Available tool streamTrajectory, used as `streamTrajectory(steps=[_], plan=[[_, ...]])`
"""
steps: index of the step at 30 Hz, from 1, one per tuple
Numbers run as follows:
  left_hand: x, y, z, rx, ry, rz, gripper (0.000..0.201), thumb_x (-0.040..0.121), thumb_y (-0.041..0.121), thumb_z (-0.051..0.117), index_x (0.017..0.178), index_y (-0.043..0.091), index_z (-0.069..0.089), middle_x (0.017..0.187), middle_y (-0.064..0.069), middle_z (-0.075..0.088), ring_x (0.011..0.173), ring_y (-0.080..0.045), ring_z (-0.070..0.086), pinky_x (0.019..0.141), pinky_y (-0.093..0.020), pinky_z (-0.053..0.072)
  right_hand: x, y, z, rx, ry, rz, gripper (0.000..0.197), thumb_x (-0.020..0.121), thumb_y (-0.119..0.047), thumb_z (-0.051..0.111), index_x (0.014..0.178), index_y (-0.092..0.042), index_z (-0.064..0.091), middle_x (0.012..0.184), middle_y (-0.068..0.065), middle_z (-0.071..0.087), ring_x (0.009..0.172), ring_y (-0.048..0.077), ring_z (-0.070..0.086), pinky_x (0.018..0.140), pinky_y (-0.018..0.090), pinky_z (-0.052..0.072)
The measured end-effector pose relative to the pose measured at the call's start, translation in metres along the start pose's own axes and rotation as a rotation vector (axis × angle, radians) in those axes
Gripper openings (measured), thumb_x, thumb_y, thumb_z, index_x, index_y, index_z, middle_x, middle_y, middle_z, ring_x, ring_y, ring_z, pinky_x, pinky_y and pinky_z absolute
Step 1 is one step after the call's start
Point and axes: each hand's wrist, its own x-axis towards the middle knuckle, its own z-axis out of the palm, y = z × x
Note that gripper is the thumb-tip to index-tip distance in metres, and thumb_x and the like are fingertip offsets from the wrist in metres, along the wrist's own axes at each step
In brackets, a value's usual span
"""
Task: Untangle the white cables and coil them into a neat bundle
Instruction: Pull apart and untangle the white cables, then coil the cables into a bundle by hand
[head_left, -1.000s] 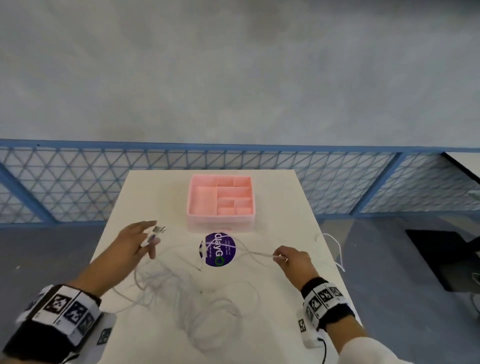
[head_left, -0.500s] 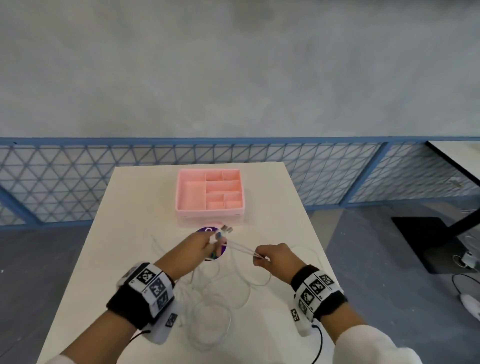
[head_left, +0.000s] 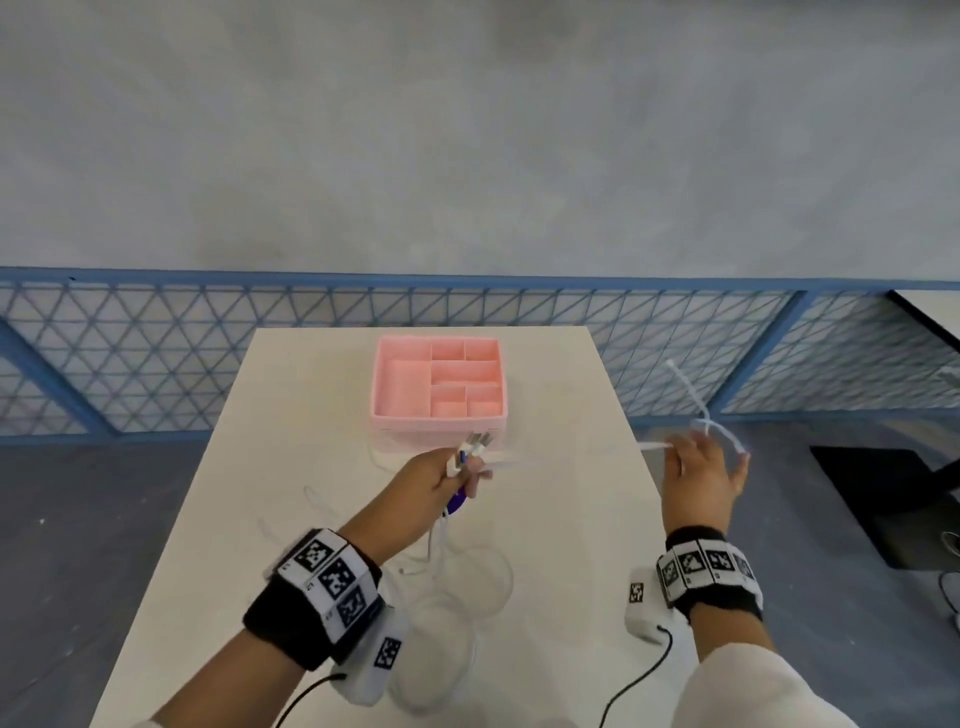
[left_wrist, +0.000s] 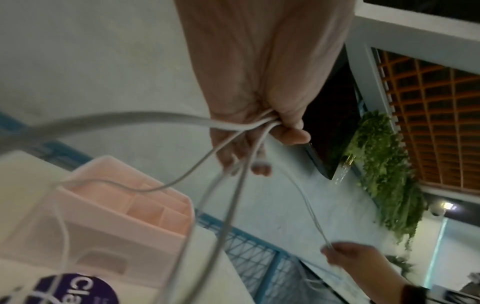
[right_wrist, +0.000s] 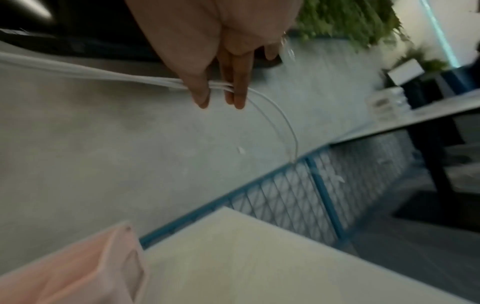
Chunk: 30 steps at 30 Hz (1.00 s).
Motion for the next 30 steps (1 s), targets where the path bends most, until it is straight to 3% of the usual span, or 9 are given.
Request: streamTrajectory(steps=[4, 7, 10, 13, 18, 22, 25, 27, 30], plan=[[-0.005, -0.018, -0.015, -0.266, 0.139, -0.198, 0.034, 0.095, 0.036, 0.039, 0.079, 0.012, 0.059, 0.089, -0.005, 0.067, 0.073, -0.01, 0.062, 0.071, -0.019, 0.047, -0.03, 0.041, 0.029, -0.136, -0.586, 0.203, 0.046, 0.084, -0.005, 0.051, 0.13, -0.008, 0.045, 0.134, 0.021, 0.048, 0.118, 0.036, 0.05, 0.103, 0.043, 0.04], [-0.014, -0.012, -0.031, -0.758, 0.238, -0.299, 0.03, 0.095, 0.019, 0.037, 0.068, 0.009, 0.045, 0.064, -0.004, 0.047, 0.039, -0.008, 0.041, 0.046, -0.018, 0.039, -0.052, 0.015, 0.038, -0.034, -0.729, 0.086, 0.051, 0.087, -0.008, 0.054, 0.136, -0.012, 0.038, 0.139, 0.014, 0.045, 0.116, 0.03, 0.053, 0.1, 0.036, 0.041], [-0.028, 0.001, -0.036, -1.136, 0.087, -0.265, 0.014, 0.072, 0.021, 0.051, 0.068, 0.013, 0.04, 0.06, 0.001, 0.037, 0.043, -0.008, 0.03, 0.045, -0.019, 0.031, -0.067, -0.058, 0.027, 0.38, -0.77, -0.043, 0.017, 0.089, -0.02, 0.056, 0.1, -0.033, 0.06, 0.104, 0.009, 0.067, 0.066, 0.012, 0.064, 0.075, 0.026, 0.052], [-0.036, 0.006, -0.035, -1.216, 0.028, -0.209, 0.017, 0.065, 0.021, 0.059, 0.077, 0.012, 0.05, 0.065, 0.001, 0.04, 0.049, -0.01, 0.034, 0.049, -0.022, 0.034, -0.082, -0.14, 0.007, 0.697, -0.873, -0.192, 0.013, 0.093, -0.024, 0.051, 0.096, -0.025, 0.064, 0.087, -0.003, 0.07, 0.067, 0.008, 0.064, 0.074, 0.019, 0.049], [-0.044, 0.012, -0.036, -1.03, 0.175, -0.173, 0.018, 0.086, 0.024, 0.046, 0.087, 0.01, 0.057, 0.065, 0.0, 0.052, 0.054, -0.011, 0.047, 0.053, -0.022, 0.044, -0.117, -0.206, -0.013, 1.048, -1.247, -0.101, 0.027, 0.086, -0.045, 0.047, 0.085, -0.026, 0.066, 0.071, -0.015, 0.07, 0.073, 0.001, 0.063, 0.078, 0.016, 0.051], [-0.052, 0.009, -0.046, -0.674, 0.277, -0.072, 0.027, 0.096, 0.026, 0.04, 0.091, 0.009, 0.061, 0.076, -0.003, 0.064, 0.065, -0.017, 0.064, 0.047, -0.024, 0.05, -0.129, -0.213, -0.011, 1.187, -1.365, -0.087, 0.04, 0.093, -0.045, 0.033, 0.095, -0.018, 0.063, 0.061, 0.003, 0.062, 0.057, 0.022, 0.061, 0.078, 0.033, 0.053], [-0.053, 0.006, -0.047, -0.242, 0.379, 0.021, 0.028, 0.089, 0.038, 0.041, 0.087, 0.024, 0.065, 0.081, 0.016, 0.066, 0.082, 0.0, 0.06, 0.077, -0.016, 0.046, -0.134, -0.22, -0.01, 1.184, -1.341, -0.07, 0.031, 0.09, -0.042, 0.045, 0.074, -0.016, 0.051, 0.049, -0.004, 0.042, 0.039, 0.012, 0.037, 0.053, 0.023, 0.042], [-0.052, 0.001, -0.049, 0.154, 0.446, 0.024, 0.035, 0.085, 0.051, 0.035, 0.087, 0.033, 0.065, 0.089, 0.02, 0.066, 0.093, -0.002, 0.054, 0.085, -0.025, 0.035, -0.137, -0.222, -0.012, 1.185, -1.287, -0.015, 0.028, 0.089, -0.039, 0.05, 0.068, -0.02, 0.055, 0.047, -0.008, 0.035, 0.04, 0.008, 0.027, 0.048, 0.022, 0.028], [-0.05, -0.005, -0.05, -0.024, 0.486, -0.051, 0.029, 0.086, 0.048, 0.047, 0.086, 0.03, 0.069, 0.101, 0.011, 0.068, 0.093, 0.0, 0.058, 0.089, -0.03, 0.039, -0.138, -0.221, -0.011, 1.176, -1.202, -0.023, 0.024, 0.095, -0.025, 0.043, 0.083, -0.011, 0.059, 0.045, -0.012, 0.031, 0.042, 0.006, 0.023, 0.044, 0.019, 0.022]])
